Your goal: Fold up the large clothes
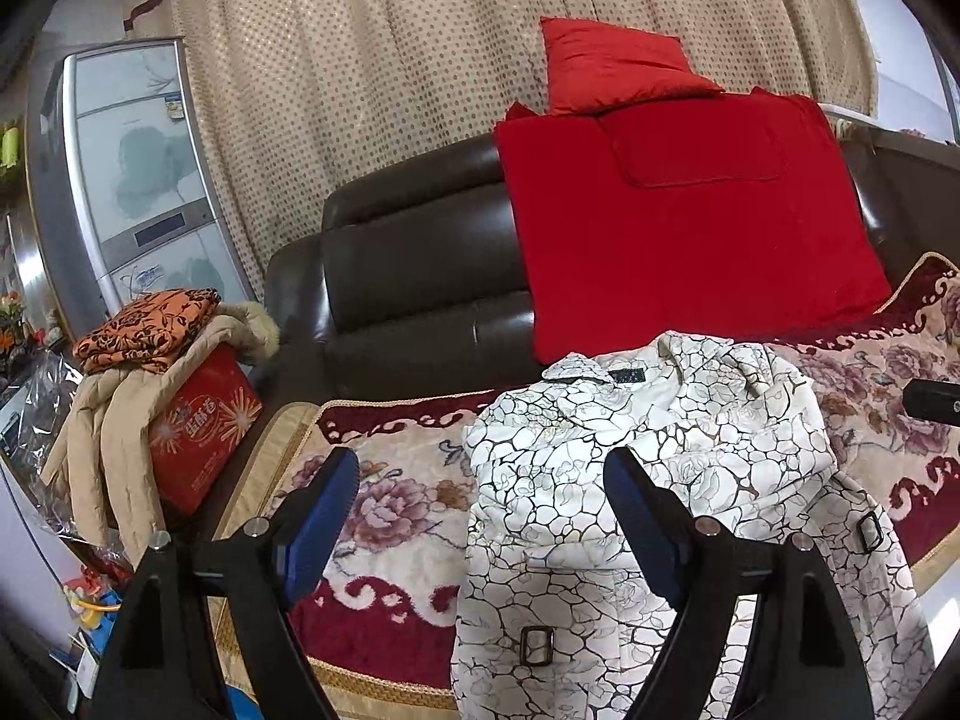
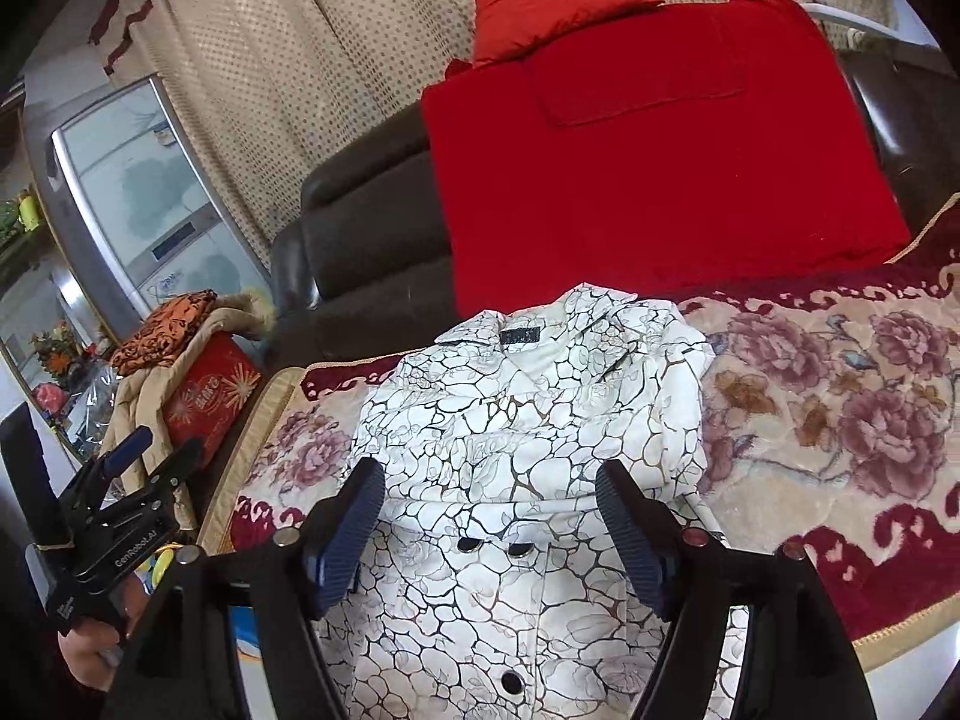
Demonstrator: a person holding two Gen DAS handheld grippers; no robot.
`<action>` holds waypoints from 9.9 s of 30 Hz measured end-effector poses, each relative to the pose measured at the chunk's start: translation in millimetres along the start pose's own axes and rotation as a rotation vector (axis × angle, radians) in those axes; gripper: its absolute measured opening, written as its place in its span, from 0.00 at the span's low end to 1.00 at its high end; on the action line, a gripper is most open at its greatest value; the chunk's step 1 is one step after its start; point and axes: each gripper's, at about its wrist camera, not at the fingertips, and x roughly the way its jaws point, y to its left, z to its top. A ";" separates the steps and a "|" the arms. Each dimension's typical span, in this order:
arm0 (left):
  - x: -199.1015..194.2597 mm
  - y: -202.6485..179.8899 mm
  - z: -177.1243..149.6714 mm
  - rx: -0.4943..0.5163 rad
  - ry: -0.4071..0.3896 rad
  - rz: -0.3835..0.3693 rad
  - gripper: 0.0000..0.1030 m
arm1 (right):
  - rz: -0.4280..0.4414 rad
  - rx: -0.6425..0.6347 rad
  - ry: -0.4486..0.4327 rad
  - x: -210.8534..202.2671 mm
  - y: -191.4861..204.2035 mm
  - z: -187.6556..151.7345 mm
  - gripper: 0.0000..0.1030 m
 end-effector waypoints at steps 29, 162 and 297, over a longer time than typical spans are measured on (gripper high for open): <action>122.8 118.8 -326.0 -0.450 0.679 -0.475 0.92 | -0.118 0.362 0.372 -26.5 -211.1 -171.1 0.84; 413.0 84.4 -61.5 -0.723 0.604 -0.689 0.06 | 0.248 0.582 0.030 146.5 -235.7 98.4 1.00; 306.6 -34.2 -59.3 -0.297 0.512 -0.029 0.95 | -0.147 0.105 0.094 204.3 -57.1 57.5 0.76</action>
